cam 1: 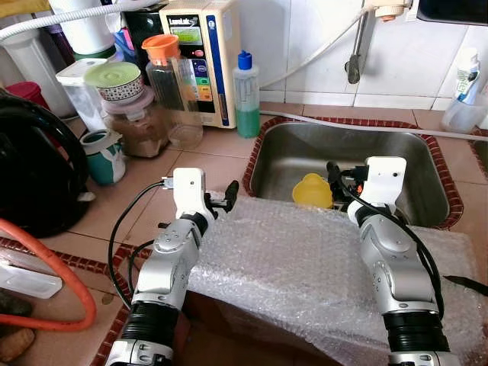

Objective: Kitchen organization

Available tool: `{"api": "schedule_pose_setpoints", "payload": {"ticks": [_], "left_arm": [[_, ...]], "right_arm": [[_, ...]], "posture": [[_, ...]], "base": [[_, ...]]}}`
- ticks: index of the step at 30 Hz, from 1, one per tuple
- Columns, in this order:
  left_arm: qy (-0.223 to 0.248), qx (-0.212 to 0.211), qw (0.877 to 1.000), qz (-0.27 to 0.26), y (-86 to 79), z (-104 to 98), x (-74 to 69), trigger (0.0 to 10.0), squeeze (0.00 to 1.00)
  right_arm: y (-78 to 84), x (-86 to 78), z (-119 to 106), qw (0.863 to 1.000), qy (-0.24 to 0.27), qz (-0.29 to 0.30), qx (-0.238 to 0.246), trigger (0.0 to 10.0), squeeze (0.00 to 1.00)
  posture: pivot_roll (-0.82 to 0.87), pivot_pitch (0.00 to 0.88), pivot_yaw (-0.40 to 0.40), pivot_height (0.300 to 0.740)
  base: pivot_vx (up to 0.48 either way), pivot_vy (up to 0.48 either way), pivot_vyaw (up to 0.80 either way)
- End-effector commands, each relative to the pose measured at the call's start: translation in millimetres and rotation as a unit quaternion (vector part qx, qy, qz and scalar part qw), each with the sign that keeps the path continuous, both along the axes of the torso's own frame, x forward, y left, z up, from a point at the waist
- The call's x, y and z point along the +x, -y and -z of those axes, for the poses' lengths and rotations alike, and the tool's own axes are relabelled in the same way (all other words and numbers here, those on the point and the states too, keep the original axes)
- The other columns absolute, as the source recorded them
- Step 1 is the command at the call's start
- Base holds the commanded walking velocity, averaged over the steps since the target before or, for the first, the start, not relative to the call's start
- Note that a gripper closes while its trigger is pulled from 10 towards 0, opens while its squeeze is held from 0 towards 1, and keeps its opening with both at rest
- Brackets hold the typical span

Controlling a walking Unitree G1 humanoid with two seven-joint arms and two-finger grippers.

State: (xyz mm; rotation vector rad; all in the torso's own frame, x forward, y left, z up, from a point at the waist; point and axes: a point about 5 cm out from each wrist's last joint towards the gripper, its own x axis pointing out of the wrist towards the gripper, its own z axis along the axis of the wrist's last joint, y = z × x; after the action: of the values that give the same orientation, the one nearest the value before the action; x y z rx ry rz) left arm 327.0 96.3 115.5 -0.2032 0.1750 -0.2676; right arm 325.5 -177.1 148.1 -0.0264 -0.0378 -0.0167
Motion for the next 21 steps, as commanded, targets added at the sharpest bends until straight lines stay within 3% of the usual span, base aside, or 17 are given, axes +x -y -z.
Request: {"api": "schedule_pose_setpoints", "payload": {"ticks": [1, 10, 21], "left_arm": [[-0.008, 0.007, 1.0, -0.001, -1.5, 2.7, -0.4, 10.0, 0.0], [-0.01, 0.008, 1.0, 0.001, -1.2, 3.0, -0.2, 10.0, 0.0], [-0.009, 0.008, 1.0, 0.0, -1.8, 2.8, -1.1, 10.0, 0.0]], "right_arm": [[-2.8, 0.7, -3.6, 1.0, 0.003, -0.002, 0.0, 10.0, 0.0], [6.5, 5.4, -9.4, 1.0, 0.009, 0.007, -0.006, 10.0, 0.0], [4.0, 2.8, -7.2, 1.0, 0.008, 0.0, -0.004, 10.0, 0.0]], "posture": [[-0.05, 0.0, 0.097, 0.74], [-0.04, 0.0, 0.096, 0.74], [-0.04, 0.0, 0.093, 0.74]], "base": [[0.0, 0.0, 0.0], [0.0, 0.0, 0.0], [-0.283, 0.0, 0.0]]}}
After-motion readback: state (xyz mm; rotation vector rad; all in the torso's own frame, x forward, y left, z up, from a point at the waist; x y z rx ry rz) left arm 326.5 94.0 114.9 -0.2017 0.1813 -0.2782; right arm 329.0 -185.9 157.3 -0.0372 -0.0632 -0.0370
